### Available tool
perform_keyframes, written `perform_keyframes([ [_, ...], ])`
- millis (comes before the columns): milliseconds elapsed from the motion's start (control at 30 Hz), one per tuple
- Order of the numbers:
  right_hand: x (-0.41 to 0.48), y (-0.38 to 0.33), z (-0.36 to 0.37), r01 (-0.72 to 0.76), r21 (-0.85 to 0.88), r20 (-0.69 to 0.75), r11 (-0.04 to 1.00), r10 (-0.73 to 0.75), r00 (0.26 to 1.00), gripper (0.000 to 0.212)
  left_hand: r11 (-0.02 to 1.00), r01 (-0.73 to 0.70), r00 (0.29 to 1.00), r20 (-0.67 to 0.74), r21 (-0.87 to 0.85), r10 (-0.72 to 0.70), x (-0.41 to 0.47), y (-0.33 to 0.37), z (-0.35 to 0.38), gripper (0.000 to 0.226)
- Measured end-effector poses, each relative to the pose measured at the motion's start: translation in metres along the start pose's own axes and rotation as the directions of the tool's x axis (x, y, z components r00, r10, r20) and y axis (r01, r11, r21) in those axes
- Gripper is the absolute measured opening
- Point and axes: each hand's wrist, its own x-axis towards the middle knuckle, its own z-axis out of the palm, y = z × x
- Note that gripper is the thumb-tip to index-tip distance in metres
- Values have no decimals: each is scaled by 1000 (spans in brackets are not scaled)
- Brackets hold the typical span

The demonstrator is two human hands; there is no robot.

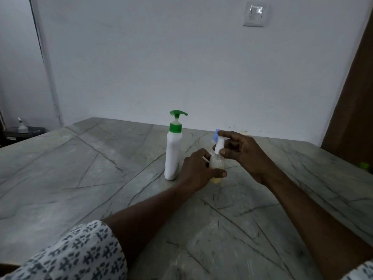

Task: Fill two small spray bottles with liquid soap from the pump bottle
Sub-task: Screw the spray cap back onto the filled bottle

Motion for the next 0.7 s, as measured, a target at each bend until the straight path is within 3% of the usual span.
perform_keyframes([
  [200,8,-2,1,17,-254,-46,967,-29,999,60,1000,0,1000,-3,-5,0,0,2,-1,52],
  [333,6,-2,9,10,-316,-98,949,-43,994,25,1000,-7,1000,-5,12,7,-1,3,0,49],
  [433,5,-3,12,-38,-305,-125,952,-1,992,29,1000,-13,1000,-3,11,13,-1,3,0,51],
  [533,3,-8,1,-63,-192,-86,979,47,995,13,1000,-5,1000,19,3,5,-1,3,-1,50],
  [700,1,-4,-3,-45,-221,-17,974,43,999,19,1000,-7,1000,10,-8,7,-1,2,0,49],
])
